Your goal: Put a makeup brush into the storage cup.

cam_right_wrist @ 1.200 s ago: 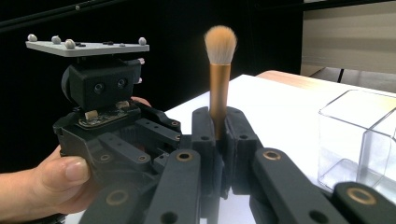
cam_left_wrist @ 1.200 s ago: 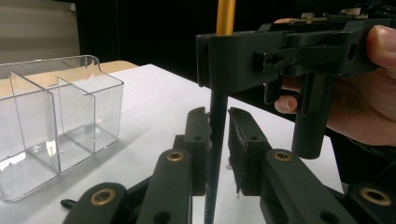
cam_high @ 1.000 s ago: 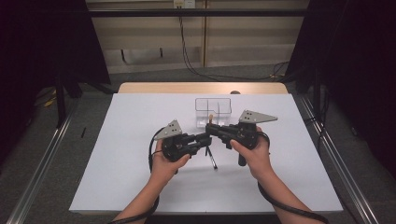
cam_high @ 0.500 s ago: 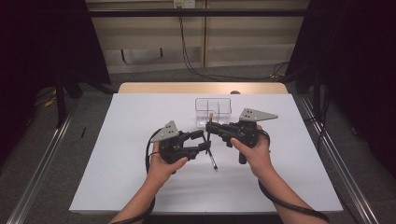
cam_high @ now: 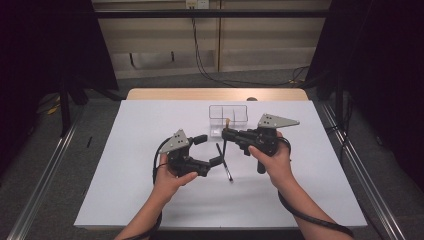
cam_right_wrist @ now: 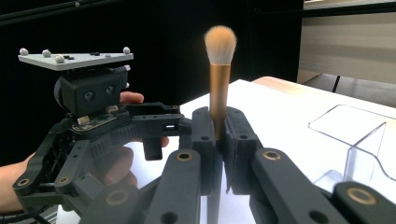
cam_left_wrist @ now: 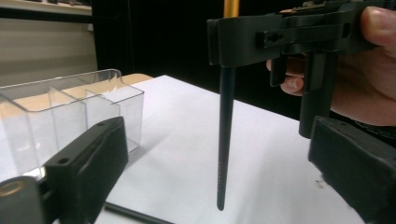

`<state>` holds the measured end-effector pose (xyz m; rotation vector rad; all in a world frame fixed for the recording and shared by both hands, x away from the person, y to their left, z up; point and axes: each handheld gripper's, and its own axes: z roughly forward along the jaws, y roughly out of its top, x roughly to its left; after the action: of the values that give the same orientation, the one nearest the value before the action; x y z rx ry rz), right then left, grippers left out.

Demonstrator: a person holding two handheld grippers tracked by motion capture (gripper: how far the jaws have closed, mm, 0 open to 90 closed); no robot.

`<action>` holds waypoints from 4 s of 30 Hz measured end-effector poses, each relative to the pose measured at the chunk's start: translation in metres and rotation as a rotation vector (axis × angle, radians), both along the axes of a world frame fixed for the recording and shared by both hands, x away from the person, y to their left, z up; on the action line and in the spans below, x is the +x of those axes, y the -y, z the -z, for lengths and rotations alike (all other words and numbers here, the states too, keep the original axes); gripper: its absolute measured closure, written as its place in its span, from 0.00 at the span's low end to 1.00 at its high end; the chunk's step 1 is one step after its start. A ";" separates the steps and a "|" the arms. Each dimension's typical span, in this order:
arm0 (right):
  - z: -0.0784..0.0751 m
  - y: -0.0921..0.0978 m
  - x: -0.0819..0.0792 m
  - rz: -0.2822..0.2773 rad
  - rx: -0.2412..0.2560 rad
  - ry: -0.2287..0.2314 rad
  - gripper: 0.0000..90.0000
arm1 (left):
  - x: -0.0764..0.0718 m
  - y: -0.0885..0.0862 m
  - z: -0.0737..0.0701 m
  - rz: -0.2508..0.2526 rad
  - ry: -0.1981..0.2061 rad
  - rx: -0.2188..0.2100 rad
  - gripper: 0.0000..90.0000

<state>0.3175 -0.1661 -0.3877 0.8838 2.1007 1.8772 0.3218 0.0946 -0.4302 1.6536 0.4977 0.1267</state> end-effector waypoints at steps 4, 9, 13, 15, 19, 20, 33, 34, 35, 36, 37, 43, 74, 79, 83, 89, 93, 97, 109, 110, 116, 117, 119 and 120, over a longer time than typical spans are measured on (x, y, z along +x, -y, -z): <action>0.001 -0.001 -0.001 -0.003 0.001 -0.001 0.94 | 0.000 -0.004 0.001 -0.008 0.003 0.007 0.00; 0.001 0.000 -0.001 -0.004 0.001 0.000 0.94 | -0.002 -0.009 0.002 0.004 0.018 0.022 0.00; 0.001 0.002 -0.001 -0.001 0.002 0.002 0.94 | 0.000 -0.012 0.001 0.009 0.009 0.002 0.00; 0.001 0.003 -0.002 -0.001 0.000 0.001 0.93 | 0.000 -0.014 0.000 0.014 0.007 0.001 0.00; 0.000 0.005 -0.002 0.002 0.005 0.005 0.94 | -0.002 -0.015 0.000 0.022 0.014 0.017 0.00; 0.000 0.005 -0.001 0.003 0.006 0.005 0.94 | -0.002 -0.016 0.000 0.020 0.019 0.025 0.00; 0.000 0.007 -0.002 0.004 0.010 0.007 0.94 | -0.006 -0.032 -0.005 0.002 0.048 0.026 0.00; 0.000 0.007 -0.002 0.004 0.011 0.006 0.94 | -0.006 -0.033 -0.004 -0.001 0.050 0.031 0.00; 0.000 0.007 -0.002 0.003 0.010 0.005 0.94 | -0.006 -0.035 -0.004 -0.004 0.049 0.035 0.00; 0.000 0.007 -0.002 0.003 0.008 0.005 0.93 | -0.005 -0.036 -0.004 -0.001 0.047 0.037 0.00; 0.000 0.006 -0.001 0.002 0.008 0.005 0.94 | -0.006 -0.037 -0.004 -0.003 0.047 0.039 0.00; 0.000 0.007 -0.001 0.004 0.017 0.002 0.93 | -0.007 -0.045 -0.002 -0.010 0.049 0.054 0.00; 0.000 0.016 0.002 0.025 0.032 0.003 0.93 | -0.013 -0.094 0.007 -0.066 0.068 0.100 0.00; 0.000 0.017 0.002 0.028 0.034 0.001 0.93 | -0.015 -0.100 0.009 -0.078 0.064 0.123 0.00; 0.001 0.018 0.002 0.027 0.037 -0.002 0.94 | -0.016 -0.105 0.010 -0.083 0.065 0.132 0.00; 0.002 0.018 0.004 0.032 0.038 -0.003 0.93 | -0.018 -0.110 0.010 -0.087 0.067 0.136 0.00; 0.002 0.018 0.004 0.033 0.038 -0.003 0.93 | -0.019 -0.114 0.011 -0.090 0.065 0.136 0.00; 0.003 0.018 0.005 0.033 0.033 -0.003 0.93 | -0.020 -0.118 0.012 -0.094 0.065 0.140 0.00; 0.002 0.019 0.006 0.033 0.031 0.003 0.93 | -0.024 -0.129 0.013 -0.104 0.065 0.152 0.00; 0.003 0.019 0.006 0.033 0.029 0.004 0.93 | -0.024 -0.130 0.013 -0.104 0.066 0.151 0.00; 0.002 0.020 0.007 0.036 0.029 0.005 0.93 | -0.026 -0.135 0.013 -0.108 0.071 0.149 0.00; 0.002 0.020 0.008 0.036 0.028 0.004 0.93 | -0.026 -0.137 0.013 -0.109 0.070 0.148 0.00; 0.002 0.020 0.008 0.037 0.027 0.005 0.93 | -0.027 -0.139 0.013 -0.113 0.073 0.152 0.00; 0.001 0.020 0.008 0.037 0.027 0.006 0.93 | -0.027 -0.139 0.013 -0.115 0.075 0.153 0.00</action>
<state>0.3259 -0.1865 -0.3890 0.9156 2.0456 1.8916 0.2946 0.2339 -0.4429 1.7620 0.5374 0.3174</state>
